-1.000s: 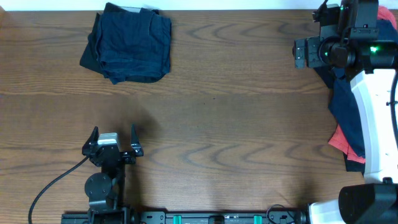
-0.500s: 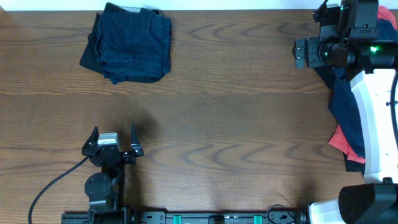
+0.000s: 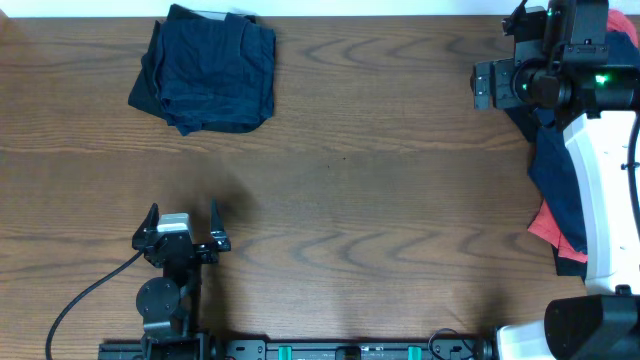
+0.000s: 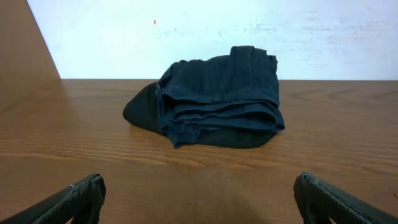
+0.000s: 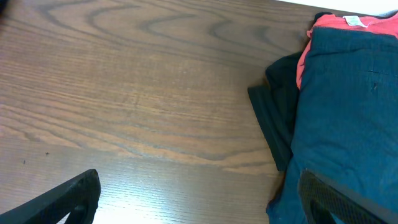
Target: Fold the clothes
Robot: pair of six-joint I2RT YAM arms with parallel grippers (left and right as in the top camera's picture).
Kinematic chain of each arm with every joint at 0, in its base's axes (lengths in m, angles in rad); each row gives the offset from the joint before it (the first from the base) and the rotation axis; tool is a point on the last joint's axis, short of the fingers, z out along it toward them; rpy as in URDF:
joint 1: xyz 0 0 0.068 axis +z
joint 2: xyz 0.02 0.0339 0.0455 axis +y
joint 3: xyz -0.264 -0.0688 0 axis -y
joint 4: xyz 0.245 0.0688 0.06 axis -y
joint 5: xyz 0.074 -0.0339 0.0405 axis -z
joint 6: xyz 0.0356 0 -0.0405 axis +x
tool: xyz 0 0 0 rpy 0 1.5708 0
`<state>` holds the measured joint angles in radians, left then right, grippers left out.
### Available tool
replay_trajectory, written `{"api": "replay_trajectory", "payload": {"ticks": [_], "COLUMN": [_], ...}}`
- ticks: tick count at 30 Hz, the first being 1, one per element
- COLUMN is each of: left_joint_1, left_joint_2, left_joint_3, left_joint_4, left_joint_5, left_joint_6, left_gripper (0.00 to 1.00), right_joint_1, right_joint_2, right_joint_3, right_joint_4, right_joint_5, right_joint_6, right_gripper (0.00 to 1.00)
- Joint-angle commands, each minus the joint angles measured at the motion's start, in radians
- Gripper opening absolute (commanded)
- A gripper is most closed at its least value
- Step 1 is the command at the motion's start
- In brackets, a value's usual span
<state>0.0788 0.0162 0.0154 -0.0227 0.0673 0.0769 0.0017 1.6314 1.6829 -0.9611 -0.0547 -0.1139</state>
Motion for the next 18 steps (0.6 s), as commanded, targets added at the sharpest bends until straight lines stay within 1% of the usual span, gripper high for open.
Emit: {"api": "replay_trajectory", "payload": {"ticks": [1, 7, 11, 14, 18], "left_joint_1": [0.006, 0.006, 0.006, 0.006, 0.006], "left_joint_2": [0.001, 0.001, 0.001, 0.001, 0.001], "left_joint_3": [-0.011, -0.011, -0.011, -0.011, -0.011], "left_joint_4": [-0.042, -0.042, -0.042, -0.042, -0.042], "left_joint_5": [-0.001, -0.001, -0.001, -0.001, -0.001], "left_joint_6": [-0.011, -0.011, -0.011, -0.011, -0.011], "left_gripper": [0.98, 0.98, 0.98, 0.98, 0.98], "right_joint_1": [0.008, 0.026, 0.025, 0.021, 0.005], "right_joint_2": [-0.005, -0.017, -0.094, -0.216, -0.44], "right_joint_3": [0.01, 0.01, -0.017, -0.132, -0.416], "right_joint_4": [-0.001, -0.008, 0.006, 0.116, 0.374], "right_joint_5": [0.002, -0.003, -0.035, -0.02, -0.017], "right_joint_6": [-0.007, -0.006, -0.003, -0.003, -0.004], "right_gripper": [0.99, 0.99, 0.99, 0.99, 0.99]}}
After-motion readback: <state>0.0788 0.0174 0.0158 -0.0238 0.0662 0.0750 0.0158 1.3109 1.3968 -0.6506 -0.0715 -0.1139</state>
